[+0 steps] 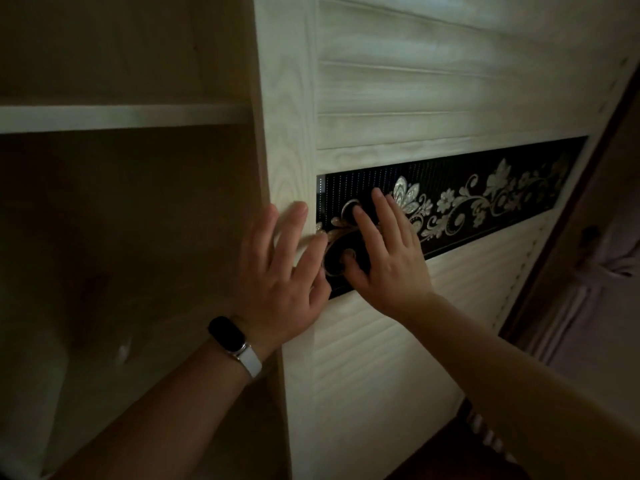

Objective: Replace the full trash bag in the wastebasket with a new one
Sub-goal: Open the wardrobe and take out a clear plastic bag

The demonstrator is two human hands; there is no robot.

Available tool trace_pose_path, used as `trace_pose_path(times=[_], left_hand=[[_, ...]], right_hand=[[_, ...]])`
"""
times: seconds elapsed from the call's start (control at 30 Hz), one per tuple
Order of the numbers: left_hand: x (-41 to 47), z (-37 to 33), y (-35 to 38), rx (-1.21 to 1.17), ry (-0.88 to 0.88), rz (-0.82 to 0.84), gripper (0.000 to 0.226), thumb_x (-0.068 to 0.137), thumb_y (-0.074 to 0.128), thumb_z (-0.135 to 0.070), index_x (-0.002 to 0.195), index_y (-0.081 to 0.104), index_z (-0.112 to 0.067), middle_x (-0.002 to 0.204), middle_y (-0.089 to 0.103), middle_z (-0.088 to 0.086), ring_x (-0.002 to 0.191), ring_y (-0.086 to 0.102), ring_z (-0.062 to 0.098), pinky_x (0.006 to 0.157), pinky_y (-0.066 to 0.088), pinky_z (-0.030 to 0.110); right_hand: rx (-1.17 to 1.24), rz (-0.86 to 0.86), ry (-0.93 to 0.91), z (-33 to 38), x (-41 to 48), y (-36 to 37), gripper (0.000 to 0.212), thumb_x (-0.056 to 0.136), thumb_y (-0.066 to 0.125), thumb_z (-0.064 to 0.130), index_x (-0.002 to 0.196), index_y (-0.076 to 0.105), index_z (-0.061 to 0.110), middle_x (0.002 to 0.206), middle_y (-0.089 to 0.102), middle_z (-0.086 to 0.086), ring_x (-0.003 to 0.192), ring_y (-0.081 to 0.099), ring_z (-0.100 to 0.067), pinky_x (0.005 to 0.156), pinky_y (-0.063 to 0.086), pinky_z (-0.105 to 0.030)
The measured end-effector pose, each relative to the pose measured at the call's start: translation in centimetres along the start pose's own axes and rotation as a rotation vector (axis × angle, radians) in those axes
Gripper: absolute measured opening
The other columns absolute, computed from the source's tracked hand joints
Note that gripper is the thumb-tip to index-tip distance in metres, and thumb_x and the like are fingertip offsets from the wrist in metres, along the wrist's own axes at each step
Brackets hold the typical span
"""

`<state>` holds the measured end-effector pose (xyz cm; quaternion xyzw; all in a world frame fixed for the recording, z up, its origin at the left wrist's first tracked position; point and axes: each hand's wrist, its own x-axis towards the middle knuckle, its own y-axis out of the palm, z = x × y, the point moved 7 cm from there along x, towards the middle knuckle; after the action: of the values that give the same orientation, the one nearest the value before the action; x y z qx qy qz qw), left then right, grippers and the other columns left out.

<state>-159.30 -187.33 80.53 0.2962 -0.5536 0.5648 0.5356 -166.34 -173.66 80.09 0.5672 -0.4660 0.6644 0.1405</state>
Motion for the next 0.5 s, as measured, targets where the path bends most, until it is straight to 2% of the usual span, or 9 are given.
trace_pose_path(times=[0.2,0.33,0.5], left_hand=[[-0.5,-0.5,-0.5,-0.066,0.059,0.137,0.043,0.084,0.058,-0.025,0.125,0.050,-0.014,0.152,0.028,0.016,0.144,0.021,0.035,0.112,0.022,0.050],[-2.2,0.3,-1.8,-0.154,0.111,0.223,0.044,0.085,0.059,-0.024,0.125,0.050,-0.011,0.149,0.038,0.020,0.140,0.032,0.036,0.110,0.029,0.051],[-6.4,3.9,-3.2,-0.168,0.025,0.366,0.041,0.084,0.061,-0.030,0.119,0.051,-0.011,0.135,0.050,0.022,0.117,0.046,0.035,0.090,0.042,0.046]], right_hand=[[-0.072,0.083,0.054,0.4,-1.3,-1.4,0.054,0.090,0.056,0.034,0.137,0.048,0.009,0.148,0.041,-0.019,0.138,0.036,-0.034,0.111,0.033,-0.050],[-0.041,0.054,0.043,2.5,-1.5,-3.3,0.047,0.089,0.057,0.031,0.130,0.055,0.008,0.138,0.053,-0.016,0.128,0.048,-0.031,0.108,0.035,-0.042],[0.028,0.027,-0.068,7.3,-1.4,-5.0,0.033,0.087,0.060,0.026,0.112,0.067,0.005,0.117,0.065,-0.013,0.112,0.058,-0.029,0.095,0.044,-0.041]])
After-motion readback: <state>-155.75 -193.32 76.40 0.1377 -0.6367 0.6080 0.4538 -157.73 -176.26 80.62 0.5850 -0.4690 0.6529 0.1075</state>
